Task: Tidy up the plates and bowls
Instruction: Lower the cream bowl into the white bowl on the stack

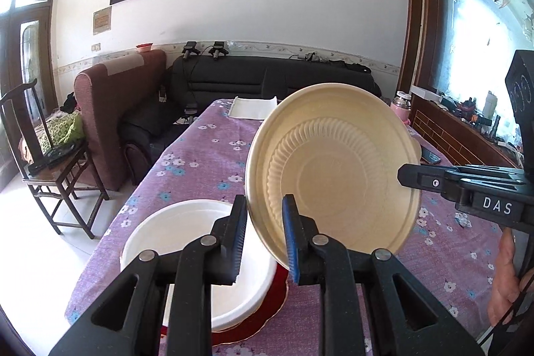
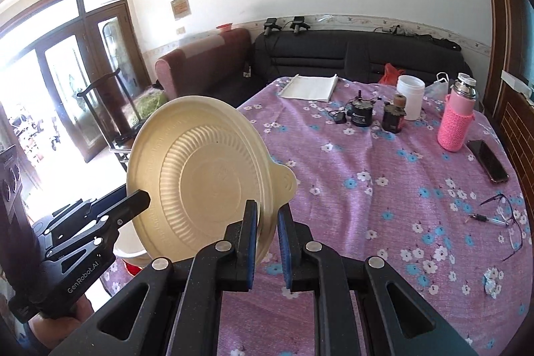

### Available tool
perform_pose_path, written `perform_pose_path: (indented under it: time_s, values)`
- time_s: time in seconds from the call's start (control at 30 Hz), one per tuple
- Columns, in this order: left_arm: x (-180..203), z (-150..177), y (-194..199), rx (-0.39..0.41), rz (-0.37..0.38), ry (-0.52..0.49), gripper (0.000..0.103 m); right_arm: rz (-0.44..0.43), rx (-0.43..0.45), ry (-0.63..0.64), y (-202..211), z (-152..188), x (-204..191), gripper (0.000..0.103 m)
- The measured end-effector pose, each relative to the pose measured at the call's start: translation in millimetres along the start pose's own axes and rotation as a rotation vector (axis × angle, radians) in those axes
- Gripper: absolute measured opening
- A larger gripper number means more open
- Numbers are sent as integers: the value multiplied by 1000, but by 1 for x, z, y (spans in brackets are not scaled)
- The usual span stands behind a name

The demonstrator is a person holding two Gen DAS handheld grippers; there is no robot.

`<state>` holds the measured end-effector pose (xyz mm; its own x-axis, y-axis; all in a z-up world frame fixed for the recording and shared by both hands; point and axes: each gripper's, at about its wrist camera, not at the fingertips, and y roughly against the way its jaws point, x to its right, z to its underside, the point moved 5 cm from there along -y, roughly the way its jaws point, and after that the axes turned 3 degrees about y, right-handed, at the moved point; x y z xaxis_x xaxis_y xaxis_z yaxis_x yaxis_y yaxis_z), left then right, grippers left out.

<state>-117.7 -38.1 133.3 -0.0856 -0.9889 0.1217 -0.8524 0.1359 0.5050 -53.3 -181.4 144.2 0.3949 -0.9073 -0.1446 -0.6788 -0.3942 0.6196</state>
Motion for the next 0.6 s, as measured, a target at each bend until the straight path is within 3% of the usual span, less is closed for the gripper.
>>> perform_pose_path:
  time_s: [0.3,0.6]
  values:
    - [-54,7,22,-9,-94,57,22,-178,-100,3,-32,-1,-49,14]
    - [-95,17,19,-58,-108,142,23,-299,-232,-54,-69,5,-75,15]
